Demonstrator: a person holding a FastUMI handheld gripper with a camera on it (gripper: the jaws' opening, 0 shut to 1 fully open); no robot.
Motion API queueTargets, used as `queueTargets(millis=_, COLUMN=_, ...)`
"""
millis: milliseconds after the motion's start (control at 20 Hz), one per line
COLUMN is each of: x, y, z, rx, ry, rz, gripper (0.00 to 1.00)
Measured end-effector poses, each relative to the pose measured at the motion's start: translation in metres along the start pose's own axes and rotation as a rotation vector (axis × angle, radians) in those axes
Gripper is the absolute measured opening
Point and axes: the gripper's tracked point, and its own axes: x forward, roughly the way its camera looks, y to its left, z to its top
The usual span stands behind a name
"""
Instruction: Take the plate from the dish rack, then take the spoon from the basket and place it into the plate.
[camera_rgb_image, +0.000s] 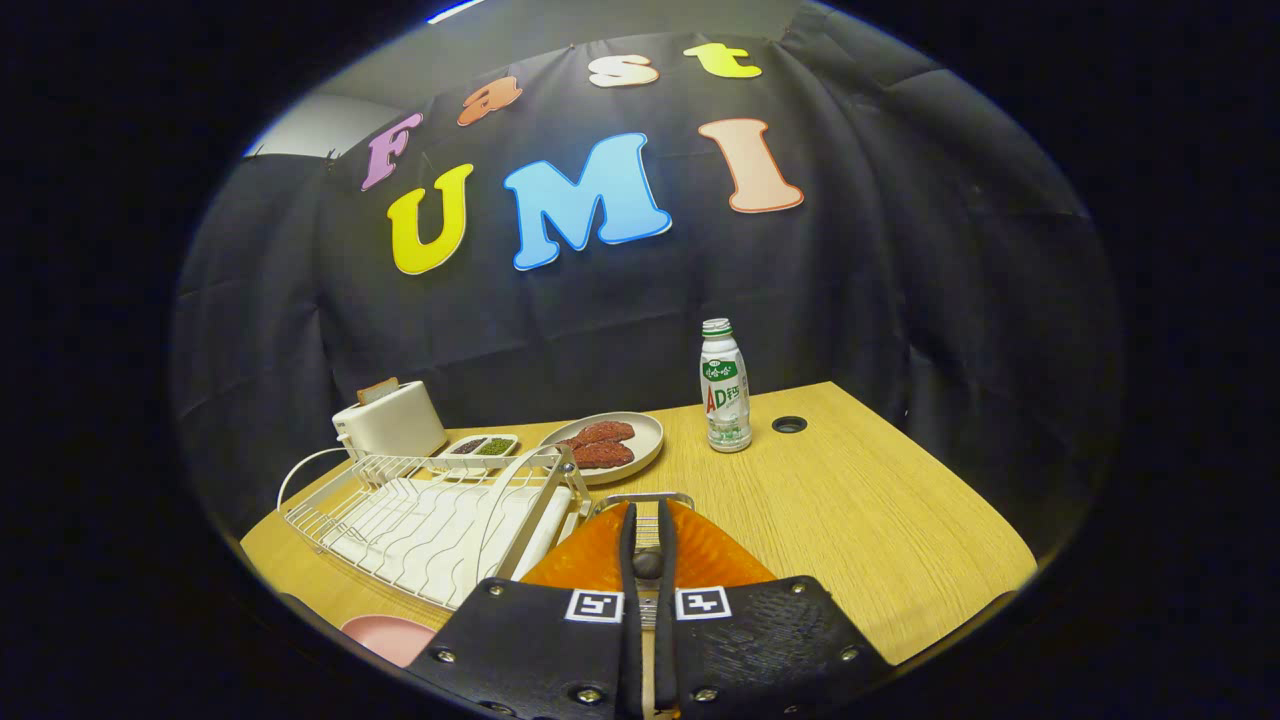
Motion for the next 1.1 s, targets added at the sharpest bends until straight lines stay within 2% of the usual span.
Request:
queueTargets(millis=400, x=-0.014, y=-0.002, z=0.028, rx=0.022, ry=0.055, rz=-0.032, gripper=0.05)
queueTargets(millis=850, x=-0.067, y=0.025, z=0.104, rx=0.0, ry=-0.013, rz=0.021, gripper=0.05)
queueTargets(millis=1100, x=-0.103, y=0.046, z=0.113, rx=-0.026, ry=-0.037, rz=0.02, gripper=0.05)
